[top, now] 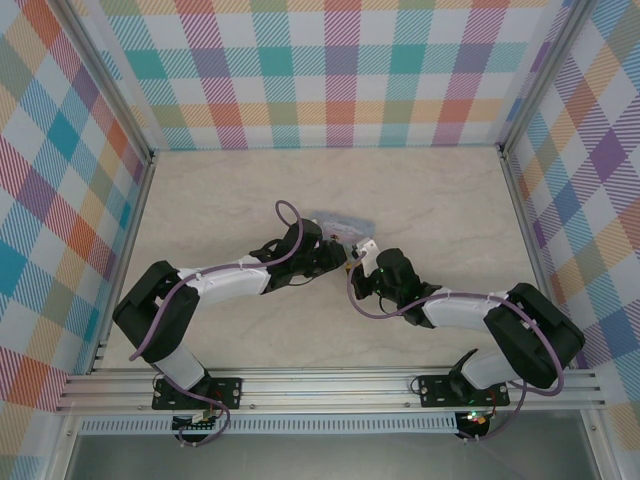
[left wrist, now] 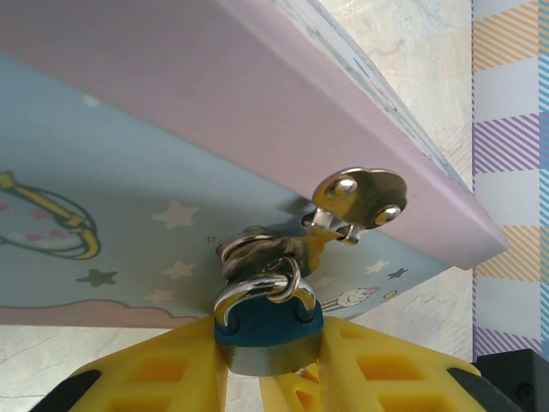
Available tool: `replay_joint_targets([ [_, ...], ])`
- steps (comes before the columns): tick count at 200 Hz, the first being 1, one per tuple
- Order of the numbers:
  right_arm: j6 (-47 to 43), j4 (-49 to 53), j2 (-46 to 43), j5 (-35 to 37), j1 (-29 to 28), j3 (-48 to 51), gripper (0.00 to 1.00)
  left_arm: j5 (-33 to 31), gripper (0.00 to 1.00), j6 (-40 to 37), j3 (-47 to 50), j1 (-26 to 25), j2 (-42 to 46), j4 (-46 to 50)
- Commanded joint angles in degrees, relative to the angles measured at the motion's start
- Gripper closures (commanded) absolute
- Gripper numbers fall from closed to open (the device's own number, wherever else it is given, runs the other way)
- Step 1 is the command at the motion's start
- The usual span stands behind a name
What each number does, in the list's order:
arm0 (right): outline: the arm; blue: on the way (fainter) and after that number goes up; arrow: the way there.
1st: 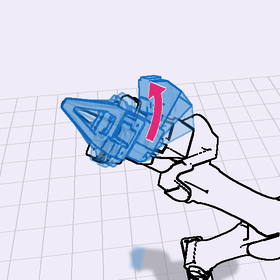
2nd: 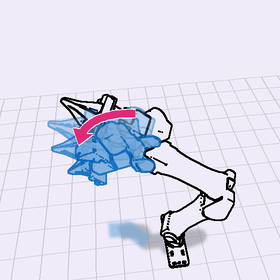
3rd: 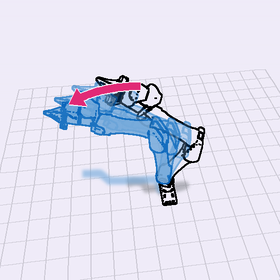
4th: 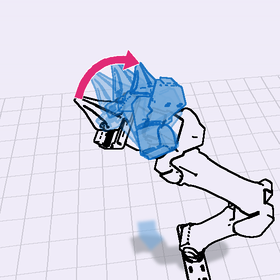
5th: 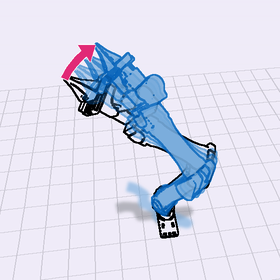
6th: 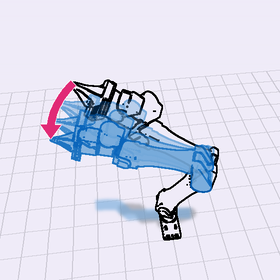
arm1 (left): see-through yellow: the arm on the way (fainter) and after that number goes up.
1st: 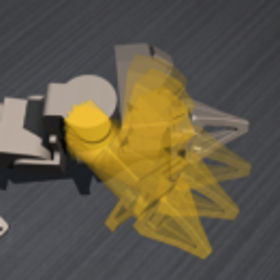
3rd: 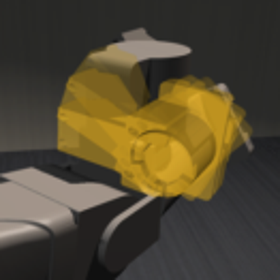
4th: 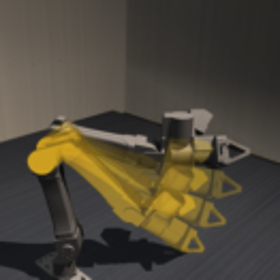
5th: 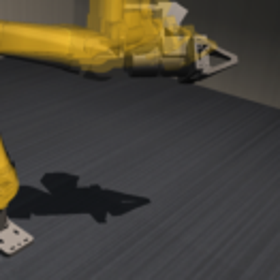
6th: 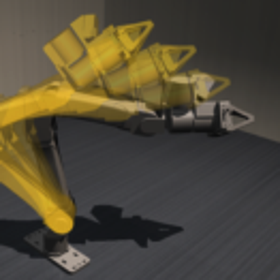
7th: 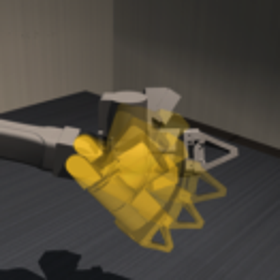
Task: Unlock the padlock with the key
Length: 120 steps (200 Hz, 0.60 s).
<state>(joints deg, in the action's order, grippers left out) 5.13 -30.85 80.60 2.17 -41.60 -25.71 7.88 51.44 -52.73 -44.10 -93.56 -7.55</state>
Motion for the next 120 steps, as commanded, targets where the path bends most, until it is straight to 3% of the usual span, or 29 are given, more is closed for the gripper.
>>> replay_joint_targets([
  [1, -0.35, -7.78, -2.79, -1.74, 0.03, -0.13, 1.00, 1.88, 0.69, 0.24, 1.01, -0.54, 0.91, -0.69],
  [120, 1.85, -7.89, -1.85, -4.10, 0.03, -0.13, 1.00, 1.78, 0.69, 1.07, 0.92, -0.55, -0.72, -1.94],
])
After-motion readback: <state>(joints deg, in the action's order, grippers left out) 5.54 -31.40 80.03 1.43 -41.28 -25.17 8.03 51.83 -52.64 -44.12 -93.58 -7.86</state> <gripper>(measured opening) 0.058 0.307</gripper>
